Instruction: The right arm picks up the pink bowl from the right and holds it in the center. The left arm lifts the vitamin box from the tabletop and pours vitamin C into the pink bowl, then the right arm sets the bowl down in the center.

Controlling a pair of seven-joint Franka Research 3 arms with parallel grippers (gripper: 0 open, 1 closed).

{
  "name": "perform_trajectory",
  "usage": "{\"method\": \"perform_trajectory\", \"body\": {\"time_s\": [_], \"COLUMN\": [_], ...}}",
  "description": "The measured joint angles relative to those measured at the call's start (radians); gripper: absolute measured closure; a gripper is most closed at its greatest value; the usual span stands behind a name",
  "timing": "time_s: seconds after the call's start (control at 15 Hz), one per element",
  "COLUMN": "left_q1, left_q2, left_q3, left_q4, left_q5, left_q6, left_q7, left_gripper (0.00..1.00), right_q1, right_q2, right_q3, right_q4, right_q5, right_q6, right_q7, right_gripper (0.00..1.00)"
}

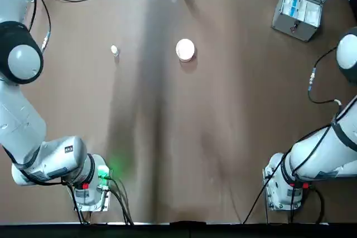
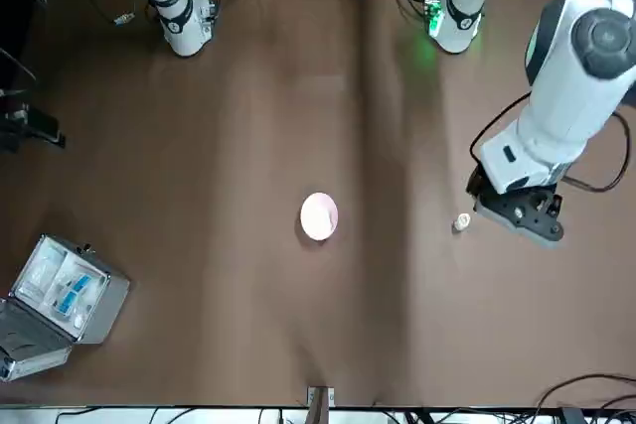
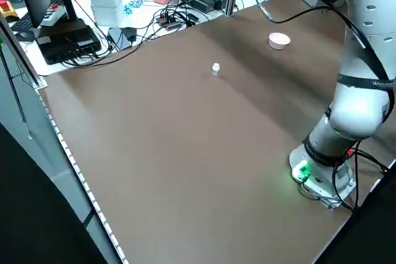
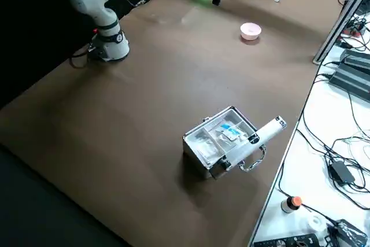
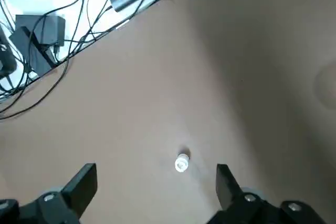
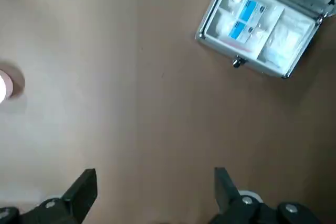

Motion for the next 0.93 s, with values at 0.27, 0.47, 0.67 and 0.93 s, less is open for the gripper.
{"method": "perform_trajectory", "body": {"time_s": [0.27, 0.47, 0.67, 0.93], "left_q1": [-0.119, -0.206, -0.210, -0.189], "left_q2": [-0.102, -0.167, -0.229, -0.247], "left_q3": [0.264, 0.416, 0.429, 0.434], "left_q4": [0.000, -0.003, -0.013, -0.034], "left_q5": [-0.150, -0.213, -0.229, -0.313], "left_q6": [-0.032, -0.073, -0.171, -0.208], "left_q7": [0.003, -0.007, -0.147, -0.219], "left_gripper": [0.00, 0.00, 0.00, 0.00], "right_q1": [-0.010, -0.013, -0.012, -0.017], "right_q2": [-0.127, -0.150, -0.150, -0.150], "right_q3": [0.017, 0.028, 0.037, 0.036], "right_q4": [-0.191, -0.236, -0.245, -0.246], "right_q5": [0.000, 0.000, 0.000, -0.001], "right_q6": [0.108, 0.125, 0.129, 0.137], "right_q7": [0.000, 0.000, 0.000, 0.000], "right_gripper": [0.02, 0.02, 0.02, 0.02]}}
